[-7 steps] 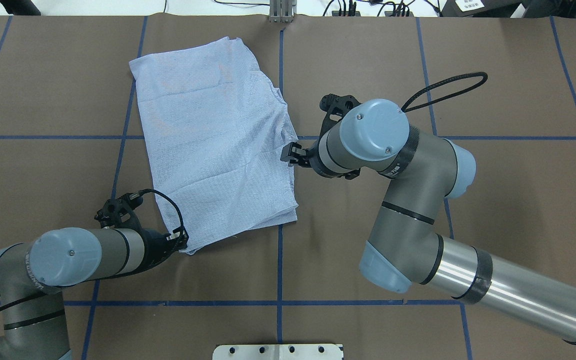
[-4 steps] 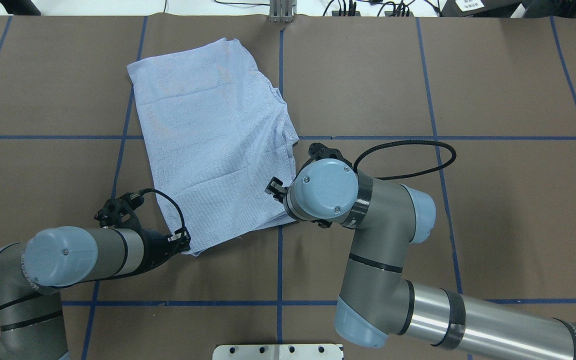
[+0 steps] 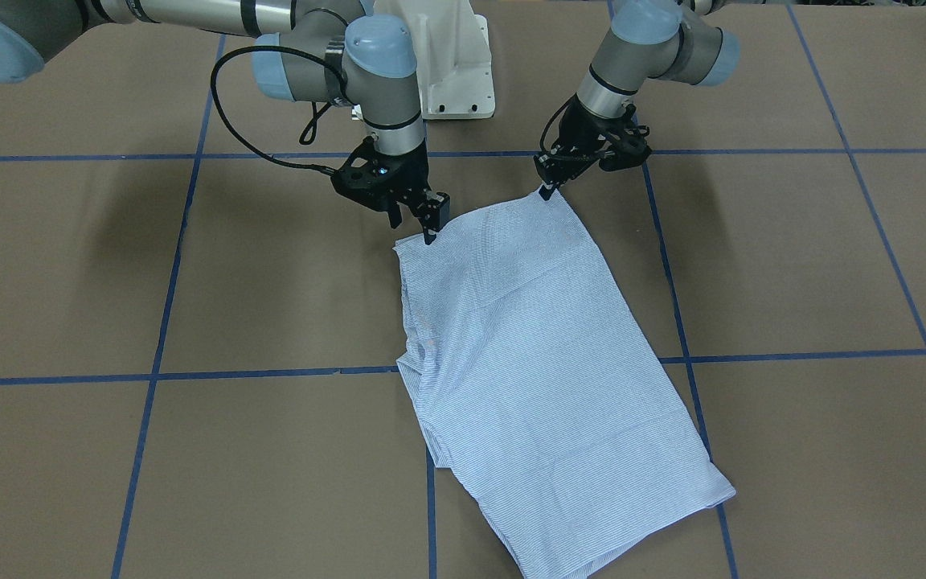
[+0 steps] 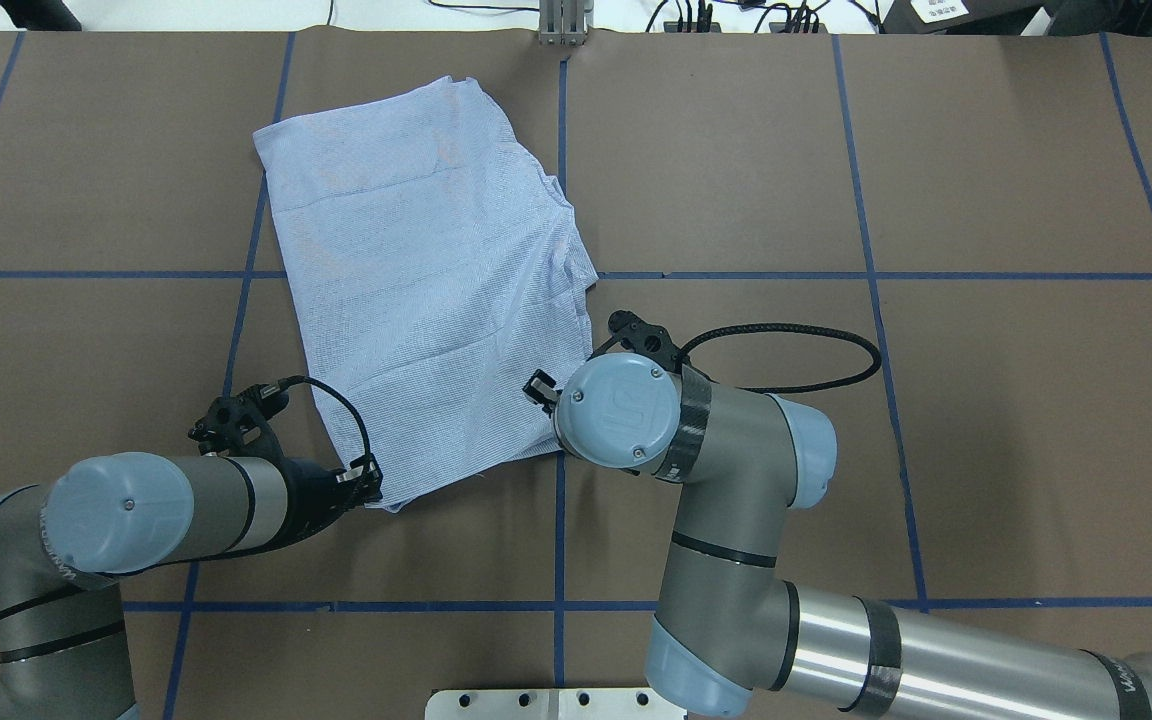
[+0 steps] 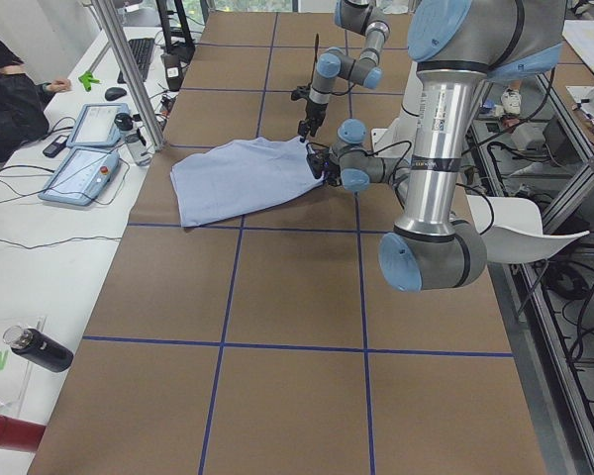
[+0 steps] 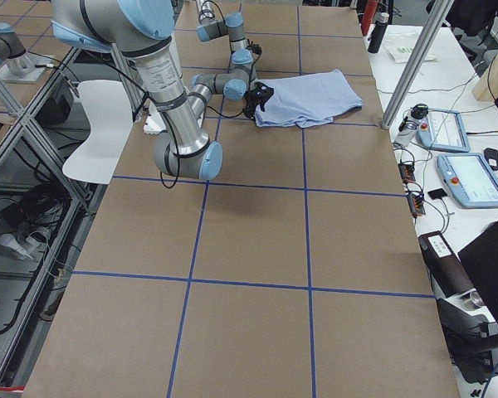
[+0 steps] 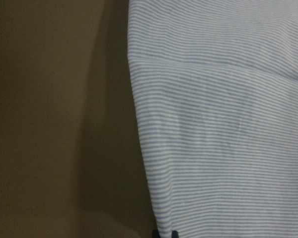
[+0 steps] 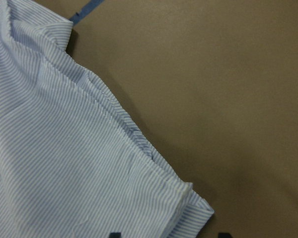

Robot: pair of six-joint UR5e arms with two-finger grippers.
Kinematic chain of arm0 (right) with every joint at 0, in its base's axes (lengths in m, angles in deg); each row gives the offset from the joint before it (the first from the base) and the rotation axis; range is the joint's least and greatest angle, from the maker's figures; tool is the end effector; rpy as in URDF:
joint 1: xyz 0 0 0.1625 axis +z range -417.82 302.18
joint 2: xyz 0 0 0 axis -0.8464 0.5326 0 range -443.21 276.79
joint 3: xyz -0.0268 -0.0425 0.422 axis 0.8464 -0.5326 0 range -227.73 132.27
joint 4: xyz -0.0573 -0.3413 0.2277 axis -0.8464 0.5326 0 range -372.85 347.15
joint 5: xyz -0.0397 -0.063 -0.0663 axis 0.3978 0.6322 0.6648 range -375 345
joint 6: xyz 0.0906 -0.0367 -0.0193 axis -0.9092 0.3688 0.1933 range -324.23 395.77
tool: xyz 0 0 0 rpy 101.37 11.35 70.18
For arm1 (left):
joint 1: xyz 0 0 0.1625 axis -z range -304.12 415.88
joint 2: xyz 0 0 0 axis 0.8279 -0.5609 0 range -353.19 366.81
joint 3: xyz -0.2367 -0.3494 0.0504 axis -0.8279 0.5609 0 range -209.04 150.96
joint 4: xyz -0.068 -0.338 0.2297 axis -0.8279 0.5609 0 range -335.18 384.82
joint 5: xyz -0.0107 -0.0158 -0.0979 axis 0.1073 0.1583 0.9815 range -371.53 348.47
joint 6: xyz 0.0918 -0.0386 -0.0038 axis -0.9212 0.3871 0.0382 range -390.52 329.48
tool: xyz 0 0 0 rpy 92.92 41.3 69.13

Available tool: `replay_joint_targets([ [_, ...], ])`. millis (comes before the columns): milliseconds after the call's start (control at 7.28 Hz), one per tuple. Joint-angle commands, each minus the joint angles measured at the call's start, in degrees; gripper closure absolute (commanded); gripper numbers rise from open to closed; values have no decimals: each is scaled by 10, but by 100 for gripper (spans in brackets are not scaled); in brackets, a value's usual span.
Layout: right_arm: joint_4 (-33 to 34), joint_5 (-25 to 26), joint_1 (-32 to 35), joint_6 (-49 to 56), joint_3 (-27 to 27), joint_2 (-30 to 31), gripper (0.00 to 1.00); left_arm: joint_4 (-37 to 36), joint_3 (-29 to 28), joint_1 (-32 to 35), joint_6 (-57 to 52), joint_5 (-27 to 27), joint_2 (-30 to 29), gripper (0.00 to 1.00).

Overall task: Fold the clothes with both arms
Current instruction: 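Lower the right gripper to the shirt's near corner beside the left gripper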

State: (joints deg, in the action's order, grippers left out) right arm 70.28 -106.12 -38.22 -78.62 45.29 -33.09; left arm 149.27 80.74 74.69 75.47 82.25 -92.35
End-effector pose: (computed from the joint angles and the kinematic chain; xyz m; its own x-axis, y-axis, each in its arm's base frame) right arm -0.6157 -0.3586 0.2099 0.4213 0.5883 0.6902 -0.5439 0.7729 -0.3268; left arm 0.4746 -0.2955 0.3477 0.3345 -0.4044 -0.8512 0.3726 0.8864 -0.2747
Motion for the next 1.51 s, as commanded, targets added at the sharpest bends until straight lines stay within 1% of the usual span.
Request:
replay_joint_targets([
  [0, -1, 20, -11, -6, -15, -3, 29, -1, 1, 0, 0, 0, 0, 100],
  [137, 0, 30, -16, -6, -19, -3, 30, 0, 1, 0, 0, 0, 0, 100],
  [412, 0, 32, -18, -4, -25, -3, 38, 0, 1, 0, 0, 0, 0, 100],
  [550, 0, 41, -18, 1, -28, -3, 39, 0, 1, 0, 0, 0, 2, 100],
  [687, 0, 41, -18, 2, -28, -4, 47, 0, 1, 0, 0, 0, 1, 100],
  [824, 0, 41, -19, 1, -28, -6, 59, -1, 1, 1, 0, 0, 2, 100],
  [962, 0, 41, -19, -1, -29, -12, 88, 0, 1, 0, 0, 0, 2, 100],
  [1099, 0, 42, -19, -6, -35, -17, 100, 0, 2, 1, 0, 0, 2, 100],
  [1374, 0, 42, -19, -6, -35, -19, 100, 0, 2, 1, 0, 0, 1, 100],
])
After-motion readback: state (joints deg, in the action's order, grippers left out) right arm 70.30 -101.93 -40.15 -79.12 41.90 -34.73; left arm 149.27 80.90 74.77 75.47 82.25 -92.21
